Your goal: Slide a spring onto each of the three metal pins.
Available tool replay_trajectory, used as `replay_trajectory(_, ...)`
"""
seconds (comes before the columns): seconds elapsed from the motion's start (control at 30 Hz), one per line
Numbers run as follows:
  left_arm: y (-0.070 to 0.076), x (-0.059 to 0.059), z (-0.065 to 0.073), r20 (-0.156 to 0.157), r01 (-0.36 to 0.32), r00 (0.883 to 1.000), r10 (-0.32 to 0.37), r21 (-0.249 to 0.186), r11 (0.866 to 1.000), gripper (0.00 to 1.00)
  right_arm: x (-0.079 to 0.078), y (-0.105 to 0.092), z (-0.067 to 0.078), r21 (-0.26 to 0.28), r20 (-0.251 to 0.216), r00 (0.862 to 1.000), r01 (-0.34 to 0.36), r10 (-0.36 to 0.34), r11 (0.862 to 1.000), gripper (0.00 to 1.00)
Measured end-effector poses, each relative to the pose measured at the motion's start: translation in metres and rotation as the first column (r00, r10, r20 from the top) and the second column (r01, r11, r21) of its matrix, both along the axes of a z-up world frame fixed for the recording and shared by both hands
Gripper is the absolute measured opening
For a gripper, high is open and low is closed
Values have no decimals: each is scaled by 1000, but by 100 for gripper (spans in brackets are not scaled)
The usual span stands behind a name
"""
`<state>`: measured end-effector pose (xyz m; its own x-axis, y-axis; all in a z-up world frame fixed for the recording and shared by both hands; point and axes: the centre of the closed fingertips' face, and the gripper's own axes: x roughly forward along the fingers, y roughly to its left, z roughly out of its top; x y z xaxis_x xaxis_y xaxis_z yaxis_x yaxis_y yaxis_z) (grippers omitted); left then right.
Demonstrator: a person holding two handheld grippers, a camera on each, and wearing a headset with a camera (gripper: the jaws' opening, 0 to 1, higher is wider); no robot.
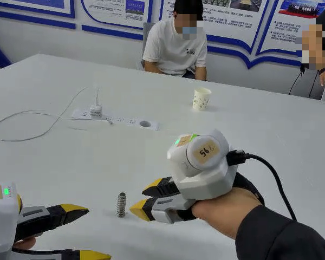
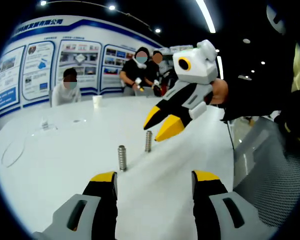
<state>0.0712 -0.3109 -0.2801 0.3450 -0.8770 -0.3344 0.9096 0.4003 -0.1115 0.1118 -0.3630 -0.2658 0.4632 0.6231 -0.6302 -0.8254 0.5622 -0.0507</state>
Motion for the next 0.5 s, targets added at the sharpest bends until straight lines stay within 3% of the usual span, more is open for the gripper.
replay_trajectory(0.5, -3, -2, 0, -5, 7, 1000, -7, -1, 1000, 63, -23, -24, -1, 36, 11, 999, 30, -31, 999, 27)
